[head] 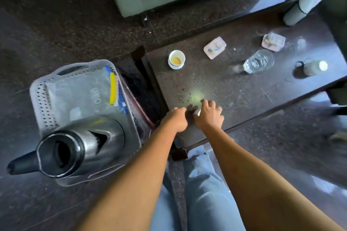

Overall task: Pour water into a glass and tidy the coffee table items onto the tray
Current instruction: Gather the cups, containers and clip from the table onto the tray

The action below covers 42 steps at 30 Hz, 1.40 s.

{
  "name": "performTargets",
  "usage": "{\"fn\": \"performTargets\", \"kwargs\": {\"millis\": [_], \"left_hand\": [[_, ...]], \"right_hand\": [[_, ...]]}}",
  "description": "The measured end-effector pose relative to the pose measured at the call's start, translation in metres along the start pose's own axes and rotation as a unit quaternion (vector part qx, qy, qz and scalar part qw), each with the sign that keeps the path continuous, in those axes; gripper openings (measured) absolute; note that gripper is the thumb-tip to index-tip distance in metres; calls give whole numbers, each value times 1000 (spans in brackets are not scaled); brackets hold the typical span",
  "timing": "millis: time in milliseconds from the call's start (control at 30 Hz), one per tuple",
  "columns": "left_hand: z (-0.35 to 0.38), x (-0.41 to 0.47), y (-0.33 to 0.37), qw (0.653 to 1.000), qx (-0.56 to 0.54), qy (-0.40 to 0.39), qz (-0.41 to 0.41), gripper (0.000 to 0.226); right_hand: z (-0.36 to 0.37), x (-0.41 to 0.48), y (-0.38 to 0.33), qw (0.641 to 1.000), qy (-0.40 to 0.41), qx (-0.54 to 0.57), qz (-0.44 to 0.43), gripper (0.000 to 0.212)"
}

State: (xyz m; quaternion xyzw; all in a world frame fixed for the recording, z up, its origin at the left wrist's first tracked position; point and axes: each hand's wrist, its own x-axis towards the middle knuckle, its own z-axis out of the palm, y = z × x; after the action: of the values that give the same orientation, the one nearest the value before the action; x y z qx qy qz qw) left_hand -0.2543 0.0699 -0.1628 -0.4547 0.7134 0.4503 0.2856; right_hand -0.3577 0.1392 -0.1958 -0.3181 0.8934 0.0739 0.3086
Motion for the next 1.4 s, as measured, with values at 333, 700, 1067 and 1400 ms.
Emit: {"fn": "performTargets", "kwargs": {"millis": [333,700,1067,1400], "left_hand": [[42,26,-9,991,-119,-22,-56,53],[-86,-26,-29,968,-178,176,-21,54],[-185,-140,-202,915,-325,234,-49,54],[-138,-136,-303,888,-411,174,-110,59]], "right_hand": [[11,27,22,997,-76,-5,-26,53],[-79,1,-101,969,35,158,-185,70],[-75,-76,-283,911,4,61,-407,65],[4,-78,-344,887,-48,-94,-449,70]]}}
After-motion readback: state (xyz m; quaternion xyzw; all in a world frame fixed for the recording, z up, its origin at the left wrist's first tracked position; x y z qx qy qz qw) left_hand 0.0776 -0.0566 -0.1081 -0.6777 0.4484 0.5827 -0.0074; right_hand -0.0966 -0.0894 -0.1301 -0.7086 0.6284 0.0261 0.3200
